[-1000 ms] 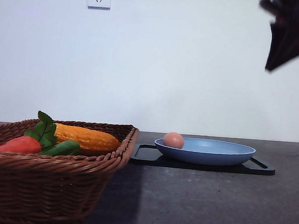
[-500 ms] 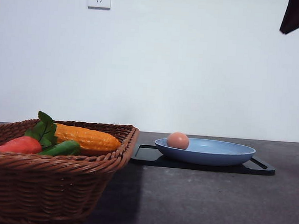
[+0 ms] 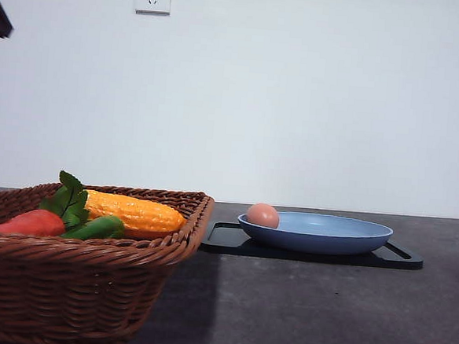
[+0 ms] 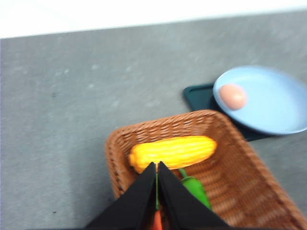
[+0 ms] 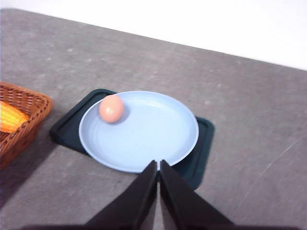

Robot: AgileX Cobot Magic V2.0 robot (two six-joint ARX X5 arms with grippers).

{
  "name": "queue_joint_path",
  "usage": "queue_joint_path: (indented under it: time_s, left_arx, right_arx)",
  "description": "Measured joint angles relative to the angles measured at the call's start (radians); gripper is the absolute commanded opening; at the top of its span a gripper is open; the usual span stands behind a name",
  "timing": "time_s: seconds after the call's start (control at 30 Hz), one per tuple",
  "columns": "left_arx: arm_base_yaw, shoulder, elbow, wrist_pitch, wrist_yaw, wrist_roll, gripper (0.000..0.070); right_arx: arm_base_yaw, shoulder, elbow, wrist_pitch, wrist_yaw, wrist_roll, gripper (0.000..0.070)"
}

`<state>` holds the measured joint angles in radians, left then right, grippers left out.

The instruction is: Transfer egg from basket to plate and serve

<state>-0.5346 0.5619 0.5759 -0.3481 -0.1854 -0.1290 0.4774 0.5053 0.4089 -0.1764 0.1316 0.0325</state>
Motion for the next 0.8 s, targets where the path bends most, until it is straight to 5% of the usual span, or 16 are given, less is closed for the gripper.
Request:
queue_joint_path:
  time_s: [0.3,0.8]
  left_arx:
    - [0.000,-0.078,-0.006,0.027,0.000,-0.015,0.0000]
    - [0.020,-0.126,-0.006,-0.010,0.001,-0.005,0.0000]
  right_arx:
    - [0.000,-0.024,-0.019,0.070,0.050,0.028,0.0000]
    - [0.000,-0.028,-0.019,0.144,0.445,0.028,0.0000]
